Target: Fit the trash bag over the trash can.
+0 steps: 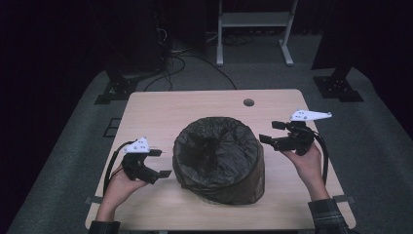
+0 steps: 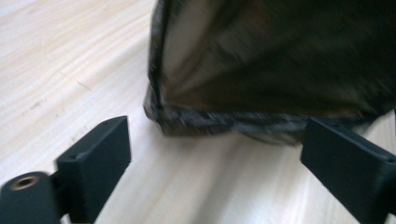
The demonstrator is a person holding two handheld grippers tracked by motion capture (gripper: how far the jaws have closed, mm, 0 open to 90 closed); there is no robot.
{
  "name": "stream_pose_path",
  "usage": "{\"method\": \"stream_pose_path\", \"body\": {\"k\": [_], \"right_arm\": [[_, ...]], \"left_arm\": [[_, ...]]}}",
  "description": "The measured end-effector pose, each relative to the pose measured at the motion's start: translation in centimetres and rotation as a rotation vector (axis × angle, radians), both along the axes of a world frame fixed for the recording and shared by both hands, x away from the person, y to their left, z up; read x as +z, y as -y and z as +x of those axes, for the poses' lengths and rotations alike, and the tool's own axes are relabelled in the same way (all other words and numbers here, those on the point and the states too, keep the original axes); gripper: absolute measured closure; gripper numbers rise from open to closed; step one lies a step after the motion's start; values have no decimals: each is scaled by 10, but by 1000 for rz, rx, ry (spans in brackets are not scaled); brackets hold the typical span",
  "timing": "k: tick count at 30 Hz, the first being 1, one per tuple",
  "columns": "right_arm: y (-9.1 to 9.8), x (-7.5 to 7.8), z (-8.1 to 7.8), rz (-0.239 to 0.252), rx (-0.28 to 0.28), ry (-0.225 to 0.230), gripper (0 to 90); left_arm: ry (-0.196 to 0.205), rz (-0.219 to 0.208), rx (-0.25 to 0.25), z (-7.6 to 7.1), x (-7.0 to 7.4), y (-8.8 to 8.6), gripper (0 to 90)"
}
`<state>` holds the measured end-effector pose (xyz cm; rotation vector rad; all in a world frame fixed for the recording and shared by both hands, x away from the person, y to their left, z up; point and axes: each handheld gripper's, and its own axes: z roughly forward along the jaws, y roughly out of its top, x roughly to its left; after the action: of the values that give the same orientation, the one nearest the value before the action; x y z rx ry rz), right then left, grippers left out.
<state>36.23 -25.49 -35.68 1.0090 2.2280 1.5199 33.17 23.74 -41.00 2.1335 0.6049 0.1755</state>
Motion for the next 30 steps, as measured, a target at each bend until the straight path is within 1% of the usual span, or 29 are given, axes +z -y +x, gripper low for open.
{"method": "stream_pose_path", "body": {"k": [2,3,4,5,6,7,8,9,11,12,14,15,16,17,18,19,20,22,23,24,25,26,27,28,30], "right_arm": [[-1,3,-2,0,6,8,131],[-2,7,-5,2,9,27,119],[-5,15,-11,-1,33,49,99],[-5,15,-11,-1,33,49,99],[-6,20,-14,-1,42,63,97],[-8,25,-17,3,49,90,96],[-11,33,-22,10,70,120,96],[-11,33,-22,10,70,120,96],[-15,43,-27,12,92,132,95],[-20,52,-32,6,114,152,95],[-27,60,-35,2,142,166,95],[-27,60,-35,2,142,166,95],[-30,64,-36,-7,154,168,95],[-35,69,-38,-16,172,171,95],[-42,74,-39,-26,209,168,95],[-42,74,-39,-26,209,168,95],[-46,77,-40,-32,222,170,95],[-60,85,-40,-62,265,177,95],[-65,87,-41,-73,279,178,95],[-70,89,-40,-83,291,180,94],[-70,89,-40,-83,291,180,94],[-75,90,-40,-92,304,178,94],[-81,91,-40,-105,321,174,94],[-89,92,-39,-123,352,164,94],[-98,91,-38,-152,375,157,94]], "left_arm": [[15,10,-3,-8,-3,-1,41],[22,16,-1,-14,-4,-2,25],[24,18,-2,-21,-7,-4,0],[24,18,-2,-21,-7,-4,0],[24,19,0,-26,-8,-5,0],[25,24,0,-29,-9,-5,0],[27,32,-1,-32,-11,-6,0],[23,36,-2,-36,-13,-6,0],[22,58,-2,-41,-17,-7,0],[17,87,-8,-45,-25,-7,0],[13,119,-11,-47,-32,-8,0],[13,119,-11,-47,-32,-8,0],[6,137,-13,-47,-37,-8,0],[3,144,-13,-48,-40,-8,0],[0,166,-13,-48,-45,-9,0],[0,166,-13,-48,-45,-9,0],[-6,168,-10,-48,-49,-10,0],[-11,169,-9,-47,-54,-12,0],[-11,169,-9,-47,-54,-12,0],[-17,185,2,-45,-60,-13,0],[-17,185,2,-45,-60,-13,0],[-27,191,2,-44,-64,-14,0],[-36,191,4,-44,-68,-14,0],[-23,184,4,-44,-69,-14,0],[-25,164,5,-44,-69,-15,0]]}}
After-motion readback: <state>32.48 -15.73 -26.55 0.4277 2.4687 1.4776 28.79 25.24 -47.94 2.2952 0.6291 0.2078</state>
